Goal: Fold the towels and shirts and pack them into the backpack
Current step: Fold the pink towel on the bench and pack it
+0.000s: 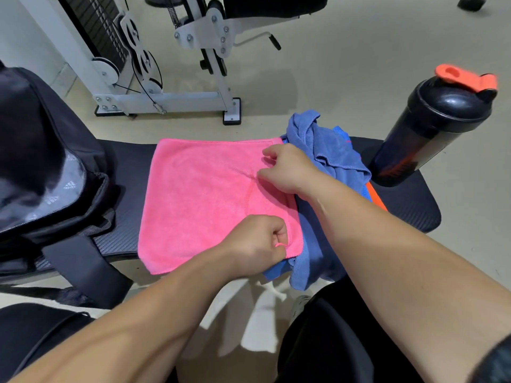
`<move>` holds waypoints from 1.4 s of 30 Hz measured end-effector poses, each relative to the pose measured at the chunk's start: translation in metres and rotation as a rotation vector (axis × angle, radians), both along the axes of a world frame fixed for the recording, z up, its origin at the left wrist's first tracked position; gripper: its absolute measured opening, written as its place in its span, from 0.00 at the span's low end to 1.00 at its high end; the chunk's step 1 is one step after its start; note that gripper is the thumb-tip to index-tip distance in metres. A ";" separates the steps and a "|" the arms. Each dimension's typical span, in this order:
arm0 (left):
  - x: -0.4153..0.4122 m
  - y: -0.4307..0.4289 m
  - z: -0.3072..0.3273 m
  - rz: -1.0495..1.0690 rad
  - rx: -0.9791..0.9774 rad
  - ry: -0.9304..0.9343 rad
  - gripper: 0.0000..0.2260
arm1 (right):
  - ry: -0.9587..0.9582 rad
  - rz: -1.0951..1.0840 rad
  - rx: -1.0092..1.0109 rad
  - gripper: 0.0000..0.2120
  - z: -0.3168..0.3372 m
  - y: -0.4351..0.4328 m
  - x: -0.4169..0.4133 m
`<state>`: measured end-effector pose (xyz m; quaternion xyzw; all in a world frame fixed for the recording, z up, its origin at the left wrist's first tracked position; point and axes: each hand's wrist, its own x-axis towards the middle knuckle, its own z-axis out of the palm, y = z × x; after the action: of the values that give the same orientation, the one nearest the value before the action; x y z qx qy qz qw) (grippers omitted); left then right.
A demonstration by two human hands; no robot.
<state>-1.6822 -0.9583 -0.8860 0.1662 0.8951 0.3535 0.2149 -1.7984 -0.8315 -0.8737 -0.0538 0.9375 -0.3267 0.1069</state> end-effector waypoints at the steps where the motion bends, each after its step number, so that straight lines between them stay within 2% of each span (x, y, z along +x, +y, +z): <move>1: 0.001 0.000 0.000 0.002 0.007 -0.006 0.11 | 0.010 -0.020 -0.015 0.27 -0.002 -0.002 -0.003; 3: 0.002 -0.001 0.000 0.007 0.025 -0.019 0.10 | 0.023 -0.069 -0.002 0.26 -0.005 -0.005 -0.008; 7: 0.006 -0.008 -0.005 0.088 0.139 -0.096 0.09 | 0.035 -0.097 0.075 0.17 -0.003 -0.011 -0.012; 12: 0.008 -0.017 -0.002 0.185 0.272 -0.177 0.05 | 0.014 -0.211 -0.051 0.13 0.009 -0.011 -0.018; 16: 0.005 -0.017 0.013 0.195 0.340 -0.185 0.05 | -0.016 -0.209 -0.093 0.16 0.024 -0.008 -0.022; 21: -0.004 -0.003 0.022 0.155 0.329 -0.124 0.05 | 0.135 -0.290 -0.170 0.17 0.044 0.001 -0.028; 24: -0.002 0.007 0.012 0.110 0.286 -0.135 0.06 | 0.188 -0.256 -0.081 0.18 0.040 0.013 -0.023; 26: 0.001 0.010 0.001 0.053 0.203 -0.111 0.05 | 0.160 -0.165 0.042 0.17 0.026 0.021 -0.019; 28: 0.004 0.011 -0.008 0.024 0.176 -0.106 0.03 | 0.113 -0.044 0.191 0.12 0.012 0.023 -0.011; 30: 0.006 0.010 -0.007 0.049 0.256 -0.152 0.04 | 0.169 0.038 0.272 0.08 0.005 0.018 0.000; 31: 0.004 0.007 -0.005 0.098 0.293 -0.122 0.05 | 0.225 0.058 0.290 0.08 0.003 0.014 0.007; 33: -0.003 -0.004 0.001 0.259 0.293 0.101 0.07 | 0.344 0.068 0.359 0.15 0.004 0.003 0.023; 34: -0.009 -0.013 0.004 0.349 0.245 0.257 0.06 | 0.373 0.100 0.390 0.17 0.004 -0.002 0.031; 36: -0.025 -0.037 0.002 0.442 0.023 0.498 0.09 | 0.290 0.207 0.437 0.24 0.000 -0.012 0.043; 37: -0.033 -0.050 -0.003 0.432 -0.126 0.505 0.16 | 0.210 0.260 0.466 0.28 -0.005 -0.016 0.047; 39: -0.039 -0.073 -0.012 0.357 -0.407 0.325 0.28 | 0.061 0.336 0.544 0.34 -0.020 -0.022 0.052; 40: -0.038 -0.082 -0.017 0.300 -0.509 0.234 0.30 | 0.015 0.357 0.570 0.35 -0.027 -0.025 0.055; 42: -0.032 -0.093 -0.023 0.205 -0.615 0.169 0.32 | -0.019 0.371 0.568 0.37 -0.032 -0.030 0.062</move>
<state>-1.7144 -1.0516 -0.9090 0.0315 0.9866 0.0717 0.1431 -1.7361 -0.8617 -0.9053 -0.1887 0.9643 -0.0277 0.1839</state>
